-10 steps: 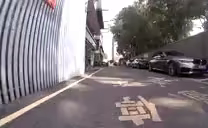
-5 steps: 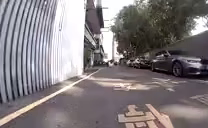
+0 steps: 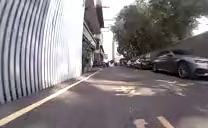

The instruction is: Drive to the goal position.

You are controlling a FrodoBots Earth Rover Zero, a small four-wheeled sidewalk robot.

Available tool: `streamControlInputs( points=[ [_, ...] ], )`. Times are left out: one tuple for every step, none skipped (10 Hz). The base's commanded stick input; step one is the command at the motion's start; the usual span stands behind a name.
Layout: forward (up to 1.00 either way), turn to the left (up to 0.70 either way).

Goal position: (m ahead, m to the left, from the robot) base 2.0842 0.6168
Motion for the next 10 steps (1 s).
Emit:
streamControlInputs(
  points=[
    [0.7, 0.0],
    [0.7, 0.0],
    [0.7, 0.0],
    [0.7, 0.0],
    [0.7, 0.0],
    [0.7, 0.0],
    [0.7, 0.0],
    [0.7, 0.0],
    [0.7, 0.0],
    [0.7, 0.0]
  ],
)
